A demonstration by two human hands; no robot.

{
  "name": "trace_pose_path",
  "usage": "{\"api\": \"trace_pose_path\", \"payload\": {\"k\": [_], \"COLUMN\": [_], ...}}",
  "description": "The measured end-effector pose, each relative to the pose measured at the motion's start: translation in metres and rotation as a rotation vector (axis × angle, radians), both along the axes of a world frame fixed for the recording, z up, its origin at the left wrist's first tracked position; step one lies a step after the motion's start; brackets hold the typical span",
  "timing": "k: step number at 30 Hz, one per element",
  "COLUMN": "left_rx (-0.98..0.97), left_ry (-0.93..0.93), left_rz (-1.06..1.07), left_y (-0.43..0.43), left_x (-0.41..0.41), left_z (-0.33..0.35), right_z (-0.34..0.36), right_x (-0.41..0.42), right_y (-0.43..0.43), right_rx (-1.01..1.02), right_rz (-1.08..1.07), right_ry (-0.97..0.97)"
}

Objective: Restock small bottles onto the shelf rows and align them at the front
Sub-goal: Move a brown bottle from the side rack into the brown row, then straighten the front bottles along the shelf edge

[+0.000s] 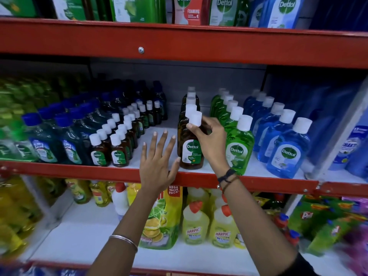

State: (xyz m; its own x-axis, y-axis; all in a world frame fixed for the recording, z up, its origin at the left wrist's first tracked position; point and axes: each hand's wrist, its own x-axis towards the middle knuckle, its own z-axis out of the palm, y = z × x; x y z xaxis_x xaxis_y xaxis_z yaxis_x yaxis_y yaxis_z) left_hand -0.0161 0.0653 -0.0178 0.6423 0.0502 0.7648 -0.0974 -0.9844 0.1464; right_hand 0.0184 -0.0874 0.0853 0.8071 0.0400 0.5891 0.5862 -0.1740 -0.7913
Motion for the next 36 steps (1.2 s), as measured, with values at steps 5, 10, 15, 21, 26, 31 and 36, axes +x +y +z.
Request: {"api": "trace_pose_path", "payload": {"k": [5,10,15,21,26,31,36], "left_rx": [-0.344,-0.864,-0.931,-0.956,-0.922,-0.86,-0.808], "left_ry": [-0.001,0.191,0.214,0.191,0.164,-0.125,-0.118], "left_rz": [-0.192,-0.499,-0.492,-0.493,-0.486,-0.474,-0.662], "left_y": [-0.017,-0.05,-0.05,-0.044,-0.043,-0.069,-0.118], "left_x": [-0.012,-0.026,-0.022,-0.023,-0.022,-0.032,-0.03], "left_z": [0.016,0.038,0.037,0.036,0.035,0.033,0.027], "right_z": [-0.027,-0.056,-0.059,-0.062,-0.061,-0.058,-0.07], "right_x": [-0.025,-0.031,-0.029,-0.026,-0.03,-0.058,-0.054], "right_y": [-0.01,-0.014,-0.013,-0.009,-0.01,-0.03,-0.073], "right_rx": [0.106,0.142,0.187,0.17,0.149,0.278,0.397], "right_rz": [0.045,0.141,0.198,0.207,0.202,0.038,-0.182], "right_ry": [0.129,0.276,0.304,0.321,0.31,0.049,-0.054]}}
